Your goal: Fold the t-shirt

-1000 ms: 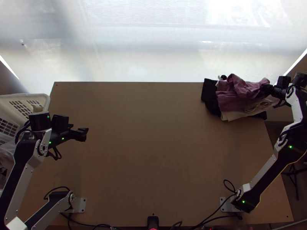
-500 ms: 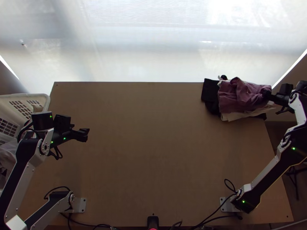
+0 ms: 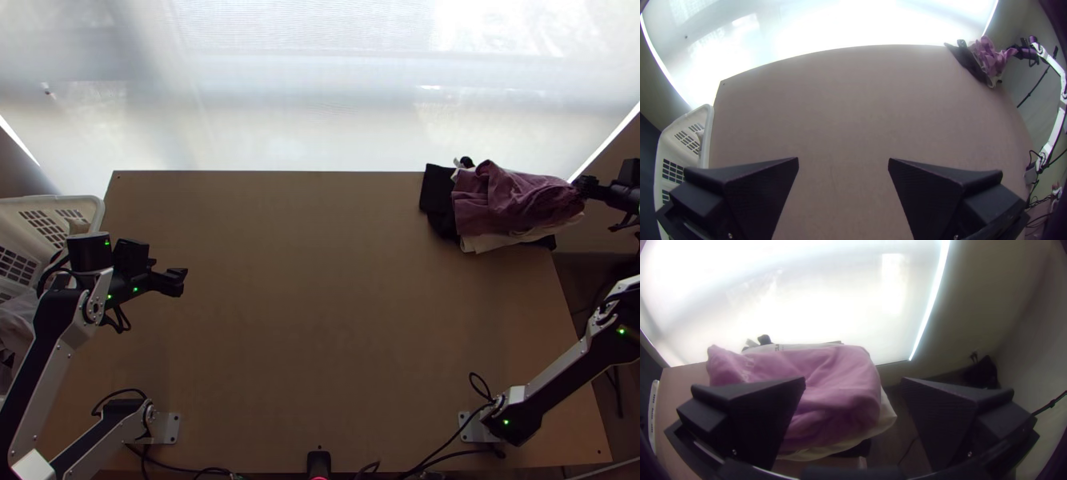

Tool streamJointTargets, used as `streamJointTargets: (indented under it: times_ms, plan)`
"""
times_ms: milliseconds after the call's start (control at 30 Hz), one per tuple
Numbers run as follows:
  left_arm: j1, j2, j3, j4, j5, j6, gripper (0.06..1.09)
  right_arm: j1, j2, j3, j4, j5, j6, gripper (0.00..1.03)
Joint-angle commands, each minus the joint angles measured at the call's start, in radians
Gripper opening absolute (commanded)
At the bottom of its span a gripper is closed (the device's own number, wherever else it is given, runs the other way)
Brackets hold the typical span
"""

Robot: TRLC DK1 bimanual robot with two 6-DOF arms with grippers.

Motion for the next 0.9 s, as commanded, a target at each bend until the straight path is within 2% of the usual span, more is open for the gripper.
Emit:
streamJointTargets:
  times_ms: [0,100,200,567,600,700,733,767,800,833,867]
  plan:
    - [-0.01,-0.002,0.004,-0.006,-0.001,0.002,1.04,-0.002,-0.04,0.073,-0.099,0.009,-0.03,0.99]
    - [-0.012,-0.015,-0.012,-0.006,-0.001,0.001,1.04,-0.006,-0.035,0.089,-0.151,0.008,-0.036,0.99]
    - [-0.015,-0.021,-0.03,-0.006,-0.001,0.004,1.04,0.021,0.029,0.09,-0.262,0.008,-0.127,0.99]
    - [-0.024,-0.022,-0.032,-0.004,-0.001,0.002,1.04,0.054,0.052,0.026,-0.268,0.009,-0.164,0.98]
    - [-0.024,-0.022,-0.032,-0.004,-0.001,0.002,1.04,0.057,0.051,0.026,-0.266,0.012,-0.165,0.93]
    - [-0.026,-0.022,-0.029,-0.003,-0.001,0.001,1.04,0.058,0.039,0.032,-0.235,0.026,-0.161,0.59]
    - [-0.026,-0.022,-0.027,-0.003,-0.001,0.001,1.04,0.058,0.036,0.035,-0.219,0.026,-0.161,0.58]
    - [-0.026,-0.022,-0.025,-0.003,-0.001,0.001,1.04,0.058,0.036,0.041,-0.211,0.035,-0.159,0.67]
    - [-0.026,-0.024,-0.027,-0.003,-0.001,0.001,1.04,0.061,0.037,0.046,-0.211,0.067,-0.161,0.86]
    - [-0.026,-0.024,-0.027,-0.004,-0.001,0.001,1.04,0.064,0.039,0.047,-0.211,0.09,-0.165,1.0]
    - [-0.026,-0.024,-0.029,-0.004,-0.001,0.002,1.04,0.063,0.036,0.046,-0.212,0.103,-0.167,0.99]
